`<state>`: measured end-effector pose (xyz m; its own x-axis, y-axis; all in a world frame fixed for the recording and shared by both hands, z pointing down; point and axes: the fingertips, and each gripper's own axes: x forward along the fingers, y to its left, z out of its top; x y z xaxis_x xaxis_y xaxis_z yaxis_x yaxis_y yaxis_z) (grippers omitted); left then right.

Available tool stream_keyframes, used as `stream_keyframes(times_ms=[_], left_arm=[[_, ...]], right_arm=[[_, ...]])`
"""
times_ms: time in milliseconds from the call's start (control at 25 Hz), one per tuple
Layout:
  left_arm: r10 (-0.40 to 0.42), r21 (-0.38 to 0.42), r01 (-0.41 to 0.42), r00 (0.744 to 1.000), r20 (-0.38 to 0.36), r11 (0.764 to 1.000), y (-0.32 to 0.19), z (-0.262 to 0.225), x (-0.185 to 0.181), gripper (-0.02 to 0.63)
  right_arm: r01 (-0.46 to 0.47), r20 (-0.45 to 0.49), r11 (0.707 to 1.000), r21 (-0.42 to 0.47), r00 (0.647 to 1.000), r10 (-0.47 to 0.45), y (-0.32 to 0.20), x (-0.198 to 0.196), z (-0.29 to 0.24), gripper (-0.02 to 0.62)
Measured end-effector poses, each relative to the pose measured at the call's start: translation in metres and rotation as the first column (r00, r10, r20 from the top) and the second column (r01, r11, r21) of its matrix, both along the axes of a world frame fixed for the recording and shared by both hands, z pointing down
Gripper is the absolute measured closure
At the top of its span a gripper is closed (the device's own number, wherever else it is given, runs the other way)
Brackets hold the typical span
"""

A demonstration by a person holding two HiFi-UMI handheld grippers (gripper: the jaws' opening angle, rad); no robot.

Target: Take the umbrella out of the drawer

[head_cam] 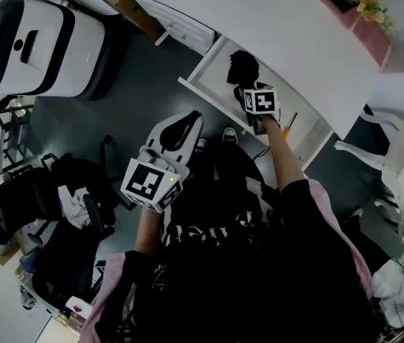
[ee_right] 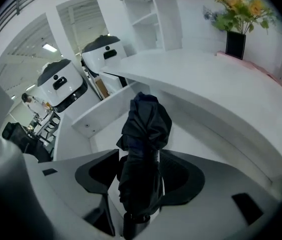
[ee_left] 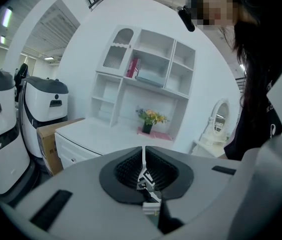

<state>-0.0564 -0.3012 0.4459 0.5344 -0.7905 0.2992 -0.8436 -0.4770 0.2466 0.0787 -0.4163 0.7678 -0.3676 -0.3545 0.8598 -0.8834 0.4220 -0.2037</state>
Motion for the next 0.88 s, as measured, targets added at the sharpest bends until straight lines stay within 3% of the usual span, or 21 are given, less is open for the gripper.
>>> stream_keyframes(times_ms=[400,680,880], left_arm=[[-0.063,-0.059,0.064,0.998,0.021,0.996,0.005,0.017,-0.023,0.578],[-0.095,-0.113,0.097,0.995,0.024,0.989,0.005,0.015,-0.032,0.578],[-0.071,-0.075,0.073,0.997,0.029,0.994,0.014,0.022,-0.039,0.578]], right_arm=[[-0.124,-0.047,0.987,-0.103,0.992,0.119,-0.015,-0.009,0.052,0.327],[-0.052,-0.106,0.992,-0.115,0.994,0.040,-0.014,-0.013,0.065,0.322],[0.034,-0.138,0.994,-0.099,0.989,-0.047,-0.013,-0.018,0.057,0.324]])
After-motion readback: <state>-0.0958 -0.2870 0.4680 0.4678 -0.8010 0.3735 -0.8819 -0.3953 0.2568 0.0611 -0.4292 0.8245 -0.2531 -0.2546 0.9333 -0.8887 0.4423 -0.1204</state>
